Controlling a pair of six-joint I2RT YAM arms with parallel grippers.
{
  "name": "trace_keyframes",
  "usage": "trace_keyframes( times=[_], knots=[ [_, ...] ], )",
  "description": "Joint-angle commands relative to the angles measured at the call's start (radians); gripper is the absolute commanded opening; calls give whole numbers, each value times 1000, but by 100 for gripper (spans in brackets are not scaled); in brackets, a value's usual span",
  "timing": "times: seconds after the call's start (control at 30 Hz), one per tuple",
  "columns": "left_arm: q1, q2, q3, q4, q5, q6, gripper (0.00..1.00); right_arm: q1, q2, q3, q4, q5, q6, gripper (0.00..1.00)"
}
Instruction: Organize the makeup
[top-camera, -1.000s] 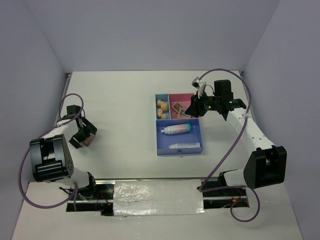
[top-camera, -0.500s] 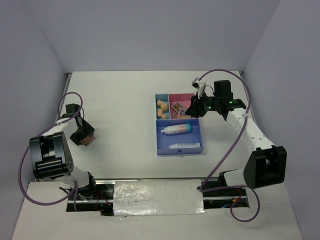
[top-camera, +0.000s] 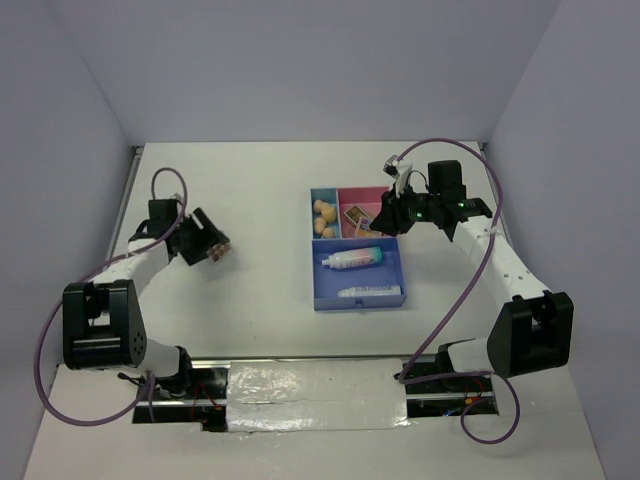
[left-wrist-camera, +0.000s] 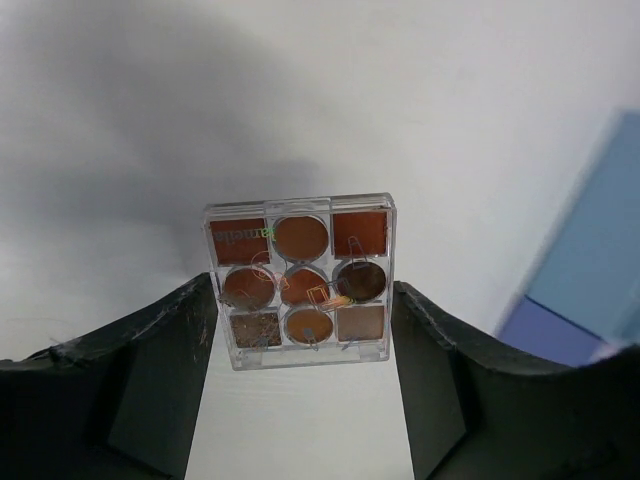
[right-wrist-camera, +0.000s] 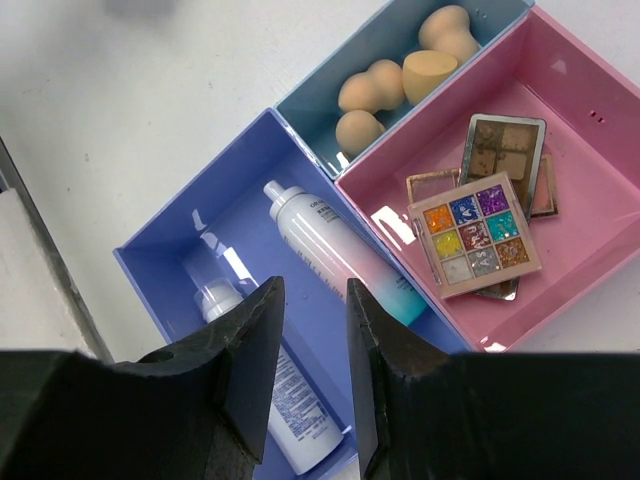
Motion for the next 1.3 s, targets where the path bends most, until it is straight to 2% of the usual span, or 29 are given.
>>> trace_keyframes(
  times=[0.0,0.17,0.33,0.53,0.67,0.87,0.97,1.0,1.2,1.23,1.27],
  knots=[
    [-123,-27,61,205,254,-7,0,6,-3,13,-5,-22,-1,39],
    [-345,71,205,374,327,-46,1,6,-2,28,-15,-11,-4,39],
    [-489,284,432,383,341,-58,8,3,-13,27,-21,6,-11,39],
    [-591,535,722,304,335,-49,19,-8,-42,10,-28,32,-22,40],
    [-629,683,929,218,331,-44,22,-12,-51,4,-30,43,-24,40],
    [-657,778,1043,156,325,-52,28,-20,-45,4,-30,44,-25,40],
    [-662,795,1060,145,325,-53,53,-20,-37,11,-35,43,-27,40],
    [-663,797,1063,145,328,-50,57,-22,-36,13,-35,43,-27,40],
    [-666,790,1059,141,325,-43,59,-20,-28,17,-38,37,-25,40],
    [-666,789,1059,141,325,-43,63,-22,-28,17,-38,38,-25,41],
    [-666,787,1060,141,327,-43,98,-20,-28,17,-39,38,-27,41]
  ],
)
